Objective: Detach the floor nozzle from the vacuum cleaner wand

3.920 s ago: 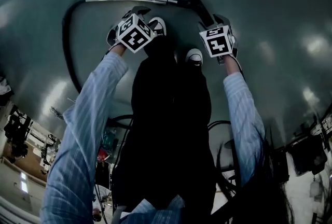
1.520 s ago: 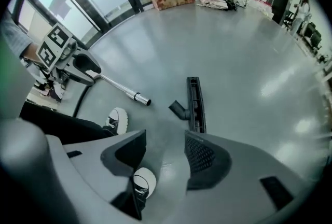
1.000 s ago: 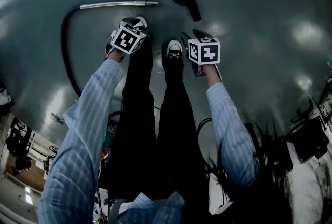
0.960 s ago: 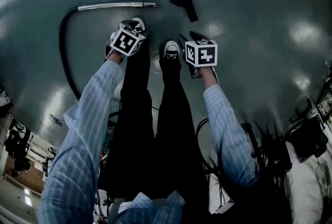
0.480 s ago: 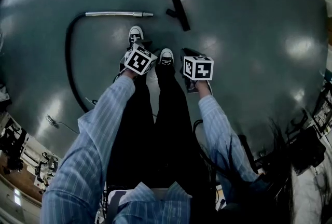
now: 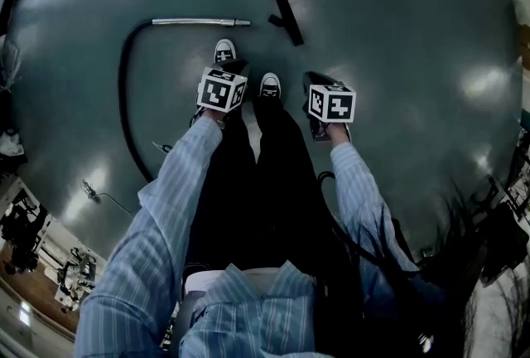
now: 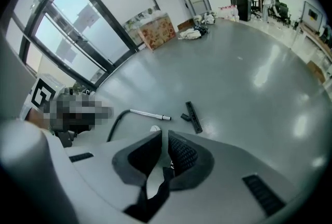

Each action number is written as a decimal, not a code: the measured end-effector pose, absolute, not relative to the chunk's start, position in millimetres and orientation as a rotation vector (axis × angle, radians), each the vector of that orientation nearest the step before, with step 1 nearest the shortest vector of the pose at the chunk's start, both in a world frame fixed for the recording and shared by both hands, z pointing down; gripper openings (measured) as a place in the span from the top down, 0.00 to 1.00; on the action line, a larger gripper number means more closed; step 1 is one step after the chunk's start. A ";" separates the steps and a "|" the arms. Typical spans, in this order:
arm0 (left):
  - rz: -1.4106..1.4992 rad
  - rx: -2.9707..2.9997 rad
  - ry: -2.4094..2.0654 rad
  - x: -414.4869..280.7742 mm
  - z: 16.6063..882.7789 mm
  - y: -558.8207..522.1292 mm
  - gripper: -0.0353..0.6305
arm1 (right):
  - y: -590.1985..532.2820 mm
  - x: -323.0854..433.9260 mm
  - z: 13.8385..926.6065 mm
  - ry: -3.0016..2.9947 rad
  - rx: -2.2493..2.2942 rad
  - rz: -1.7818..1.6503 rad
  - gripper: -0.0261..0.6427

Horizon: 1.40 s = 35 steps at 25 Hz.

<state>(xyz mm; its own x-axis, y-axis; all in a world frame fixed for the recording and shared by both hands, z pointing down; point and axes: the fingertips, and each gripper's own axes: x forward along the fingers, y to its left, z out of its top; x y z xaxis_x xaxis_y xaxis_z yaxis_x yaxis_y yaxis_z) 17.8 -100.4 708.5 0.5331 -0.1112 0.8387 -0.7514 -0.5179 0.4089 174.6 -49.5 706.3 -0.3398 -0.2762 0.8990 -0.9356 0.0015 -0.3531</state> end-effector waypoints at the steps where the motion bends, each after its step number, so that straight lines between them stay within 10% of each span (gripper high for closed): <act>1: 0.981 1.971 -0.729 15.6 694.7 -100.4 0.90 | -50.5 175.3 691.9 -1.688 1.272 1.340 0.90; 35: 0.496 2.157 -1.036 -113.2 439.1 86.8 0.92 | 63.9 20.6 477.5 -1.977 1.326 1.084 0.90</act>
